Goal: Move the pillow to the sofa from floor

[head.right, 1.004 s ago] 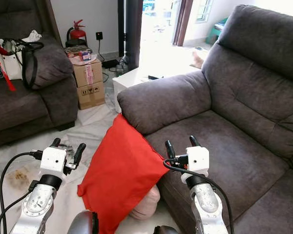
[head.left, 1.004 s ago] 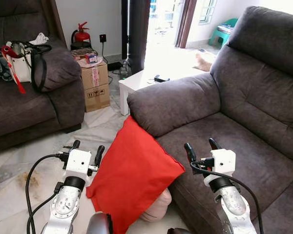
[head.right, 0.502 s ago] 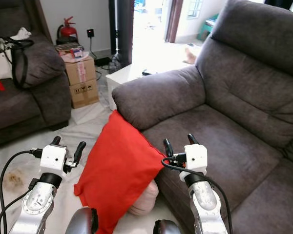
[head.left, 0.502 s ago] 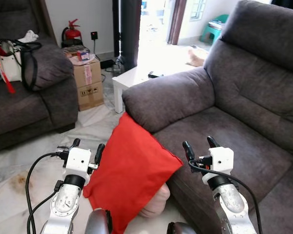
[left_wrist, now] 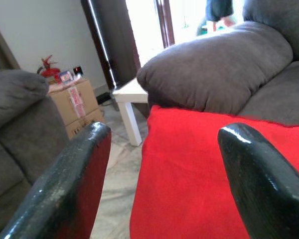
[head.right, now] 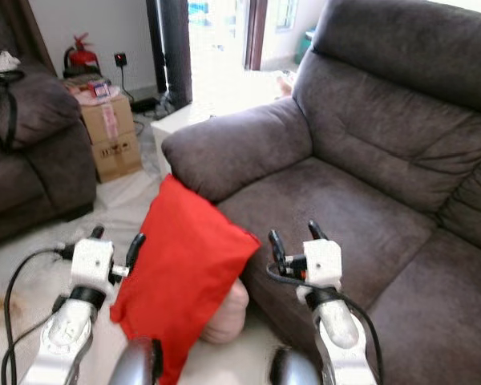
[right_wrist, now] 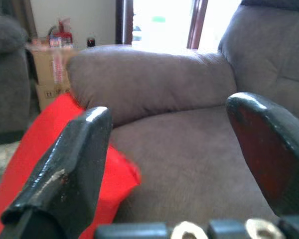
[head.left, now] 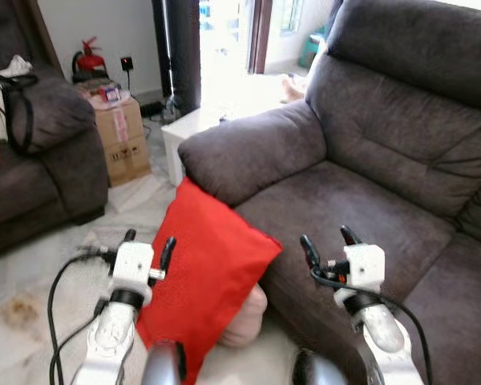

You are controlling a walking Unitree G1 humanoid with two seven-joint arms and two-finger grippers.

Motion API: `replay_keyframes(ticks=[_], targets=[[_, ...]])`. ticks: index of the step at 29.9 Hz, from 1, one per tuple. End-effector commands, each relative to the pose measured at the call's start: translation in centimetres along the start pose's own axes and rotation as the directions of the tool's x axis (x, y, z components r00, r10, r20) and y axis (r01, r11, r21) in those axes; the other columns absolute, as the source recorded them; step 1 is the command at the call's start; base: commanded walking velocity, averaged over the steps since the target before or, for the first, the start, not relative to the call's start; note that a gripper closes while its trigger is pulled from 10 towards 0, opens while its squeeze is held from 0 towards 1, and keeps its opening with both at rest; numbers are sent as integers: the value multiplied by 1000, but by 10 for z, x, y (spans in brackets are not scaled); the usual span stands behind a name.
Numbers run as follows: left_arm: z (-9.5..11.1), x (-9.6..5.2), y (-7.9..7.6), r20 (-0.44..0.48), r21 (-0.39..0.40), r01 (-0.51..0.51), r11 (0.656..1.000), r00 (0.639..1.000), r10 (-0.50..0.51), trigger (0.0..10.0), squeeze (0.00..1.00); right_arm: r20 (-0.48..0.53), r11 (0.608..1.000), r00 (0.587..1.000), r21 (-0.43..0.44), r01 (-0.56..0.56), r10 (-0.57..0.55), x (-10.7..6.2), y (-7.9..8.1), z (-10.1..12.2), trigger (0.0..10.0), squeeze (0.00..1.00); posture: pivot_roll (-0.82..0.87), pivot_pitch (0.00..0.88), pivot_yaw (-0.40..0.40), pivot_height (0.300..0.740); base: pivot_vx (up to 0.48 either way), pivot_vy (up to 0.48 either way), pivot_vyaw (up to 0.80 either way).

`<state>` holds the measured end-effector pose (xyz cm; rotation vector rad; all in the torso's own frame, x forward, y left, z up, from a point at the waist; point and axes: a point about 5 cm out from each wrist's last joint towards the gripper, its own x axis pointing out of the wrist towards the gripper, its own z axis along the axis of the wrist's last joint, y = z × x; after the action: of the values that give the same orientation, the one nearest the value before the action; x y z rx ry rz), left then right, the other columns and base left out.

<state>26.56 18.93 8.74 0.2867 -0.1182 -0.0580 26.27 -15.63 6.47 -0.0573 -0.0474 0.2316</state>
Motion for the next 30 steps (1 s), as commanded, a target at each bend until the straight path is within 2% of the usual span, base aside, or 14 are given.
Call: replay_keyframes(ticks=[1, 7, 20, 30], targets=[[-1, 0, -3, -8, -13, 4, 1000, 1000, -4, 10000, 0, 20, 1000, 1000, -20, -6, 7, 4, -4, 6, 10000, 0, 11, 12, -80, 591, 0, 0, 800], [-1, 0, -3, -10, -14, 3, 1000, 1000, -3, 10000, 0, 15, 1000, 1000, -23, -10, 11, 3, -4, 5, 10000, 0, 12, 17, -81, 591, 0, 0, 634], [-3, -1, -3, -22, -52, -4, 999, 1000, 3, 10000, 0, 5, 999, 1000, -28, -23, 23, 3, -3, 4, 10000, 0, 11, 21, -82, 591, 0, 0, 0], [-2, -2, -3, -19, -63, -10, 998, 1000, 8, 10000, 0, 10, 999, 999, -24, -36, 36, 3, -2, 5, 10000, 0, 13, 22, -86, 591, 0, 0, 774]])
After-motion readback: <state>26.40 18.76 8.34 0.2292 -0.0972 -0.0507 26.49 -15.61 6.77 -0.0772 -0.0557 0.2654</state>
